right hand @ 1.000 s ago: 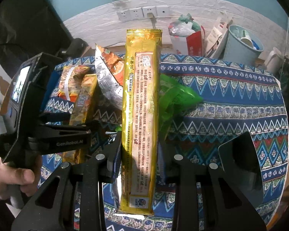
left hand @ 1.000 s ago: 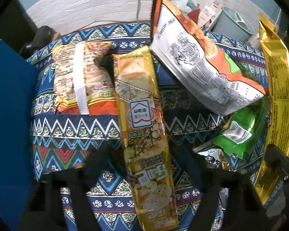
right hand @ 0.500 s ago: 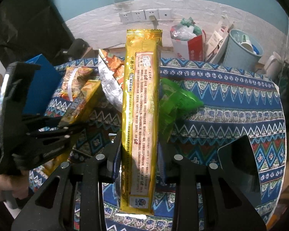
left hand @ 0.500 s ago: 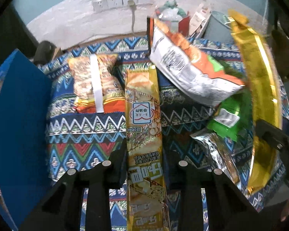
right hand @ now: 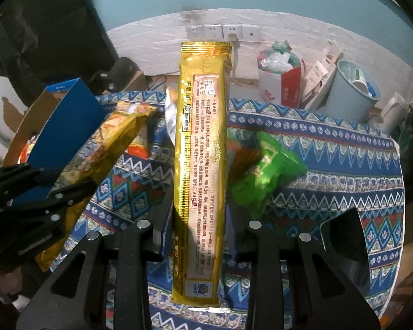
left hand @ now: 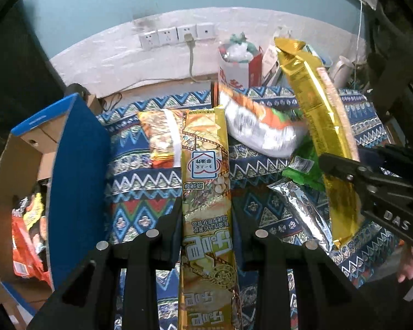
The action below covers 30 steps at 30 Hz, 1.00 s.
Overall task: Organize snacks
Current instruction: 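Carry the yellow stick bag with left tool while right tool carries gold bar bag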
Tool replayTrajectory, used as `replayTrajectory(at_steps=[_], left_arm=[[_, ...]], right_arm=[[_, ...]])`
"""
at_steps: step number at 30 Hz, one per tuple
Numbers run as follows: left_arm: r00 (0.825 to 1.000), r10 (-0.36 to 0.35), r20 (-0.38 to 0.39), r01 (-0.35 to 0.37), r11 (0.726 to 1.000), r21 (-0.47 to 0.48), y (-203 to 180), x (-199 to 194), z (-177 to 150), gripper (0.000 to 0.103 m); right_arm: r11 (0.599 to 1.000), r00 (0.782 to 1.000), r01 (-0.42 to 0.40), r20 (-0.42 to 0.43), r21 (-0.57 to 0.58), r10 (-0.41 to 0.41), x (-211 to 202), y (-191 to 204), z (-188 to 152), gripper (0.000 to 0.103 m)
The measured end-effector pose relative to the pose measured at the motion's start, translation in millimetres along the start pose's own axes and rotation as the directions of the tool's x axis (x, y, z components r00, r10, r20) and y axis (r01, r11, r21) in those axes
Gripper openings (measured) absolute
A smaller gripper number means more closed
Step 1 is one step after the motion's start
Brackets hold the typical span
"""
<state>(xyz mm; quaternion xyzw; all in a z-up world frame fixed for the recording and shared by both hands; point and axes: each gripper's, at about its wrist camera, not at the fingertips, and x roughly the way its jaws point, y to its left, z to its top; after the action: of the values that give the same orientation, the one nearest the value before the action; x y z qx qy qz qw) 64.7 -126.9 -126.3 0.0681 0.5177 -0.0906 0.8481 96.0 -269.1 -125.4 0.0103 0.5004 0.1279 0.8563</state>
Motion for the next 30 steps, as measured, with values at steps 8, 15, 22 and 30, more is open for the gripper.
replayTrajectory(at_steps=[8,15,22,30], left_arm=[[0.999,-0.003,0.042,0.005,0.999,-0.052,32.3,-23.4,-0.3,0.031],[0.995,0.019,0.095,-0.010,0.996,-0.090,61.0,-48.0,-3.6,0.031],[0.989,0.052,0.137,-0.034,0.991,-0.132,89.1,-67.9,-5.9,0.031],[0.982,0.087,0.166,-0.055,0.980,-0.191,123.5,-84.0,-13.4,0.031]], right_arm=[[0.999,1.000,-0.003,0.010,-0.032,0.003,-0.2,24.2,11.8,0.030],[0.998,1.000,-0.011,0.017,-0.064,0.012,0.7,48.0,24.4,0.030],[0.995,0.999,-0.025,0.023,-0.092,0.027,2.0,73.5,36.5,0.030],[0.991,0.999,-0.041,0.029,-0.131,0.045,3.9,107.2,49.9,0.030]])
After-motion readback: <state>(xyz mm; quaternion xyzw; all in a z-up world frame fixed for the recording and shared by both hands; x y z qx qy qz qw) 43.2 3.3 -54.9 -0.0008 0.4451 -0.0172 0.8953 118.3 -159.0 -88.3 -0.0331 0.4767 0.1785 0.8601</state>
